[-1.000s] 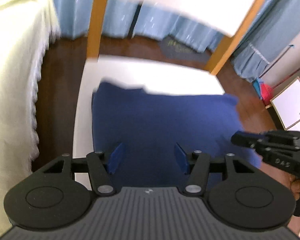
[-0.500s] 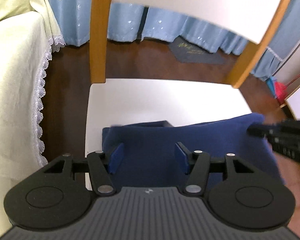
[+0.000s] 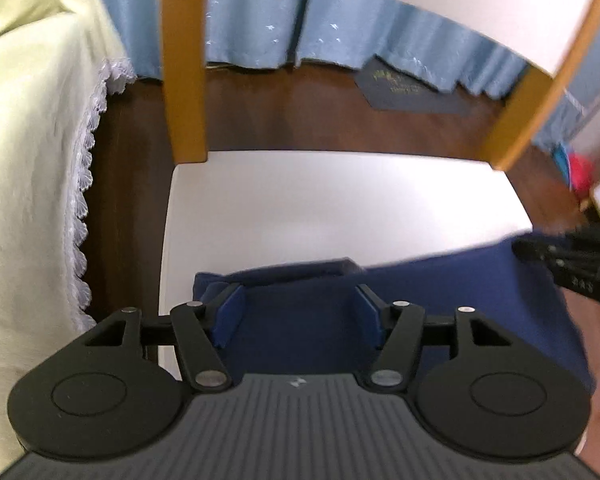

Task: Fold clothes
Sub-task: 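Open both grippers and smooth the shirt flat on the chair seat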

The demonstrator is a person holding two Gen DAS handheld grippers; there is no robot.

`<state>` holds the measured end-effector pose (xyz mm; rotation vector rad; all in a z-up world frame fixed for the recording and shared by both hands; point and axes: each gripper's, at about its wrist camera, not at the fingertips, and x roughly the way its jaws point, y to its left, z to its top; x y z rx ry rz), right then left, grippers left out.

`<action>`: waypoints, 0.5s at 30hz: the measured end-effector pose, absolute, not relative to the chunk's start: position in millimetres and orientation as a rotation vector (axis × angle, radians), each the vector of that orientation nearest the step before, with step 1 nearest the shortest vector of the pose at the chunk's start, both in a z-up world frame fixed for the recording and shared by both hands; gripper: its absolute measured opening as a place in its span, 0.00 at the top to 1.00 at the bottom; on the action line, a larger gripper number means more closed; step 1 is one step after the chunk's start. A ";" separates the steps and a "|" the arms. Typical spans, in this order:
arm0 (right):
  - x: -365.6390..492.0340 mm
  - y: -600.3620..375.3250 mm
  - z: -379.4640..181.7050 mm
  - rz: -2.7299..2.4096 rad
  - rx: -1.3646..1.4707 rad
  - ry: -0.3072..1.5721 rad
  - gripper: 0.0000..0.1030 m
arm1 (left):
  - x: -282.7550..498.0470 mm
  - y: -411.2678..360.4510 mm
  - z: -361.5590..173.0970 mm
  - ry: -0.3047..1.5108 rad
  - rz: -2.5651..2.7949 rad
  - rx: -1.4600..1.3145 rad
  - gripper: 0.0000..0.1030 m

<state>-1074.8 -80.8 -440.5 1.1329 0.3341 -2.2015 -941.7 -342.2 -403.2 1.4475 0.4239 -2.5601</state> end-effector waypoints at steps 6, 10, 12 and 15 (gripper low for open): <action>-1060.7 -49.0 -404.3 -2.319 1.117 0.217 0.88 | -913.3 -340.4 -355.7 0.444 -2.506 1.306 0.27; -989.5 -39.0 -377.7 -2.228 1.107 0.174 0.85 | -869.1 -312.3 -346.5 0.517 -2.432 1.342 0.26; -961.8 -42.0 -385.8 -2.194 1.125 0.196 0.85 | -853.4 -288.8 -361.5 0.532 -2.402 1.390 0.24; -930.1 -48.0 -420.6 -2.201 1.183 0.253 0.85 | -845.5 -264.9 -396.5 0.407 -2.404 1.410 0.19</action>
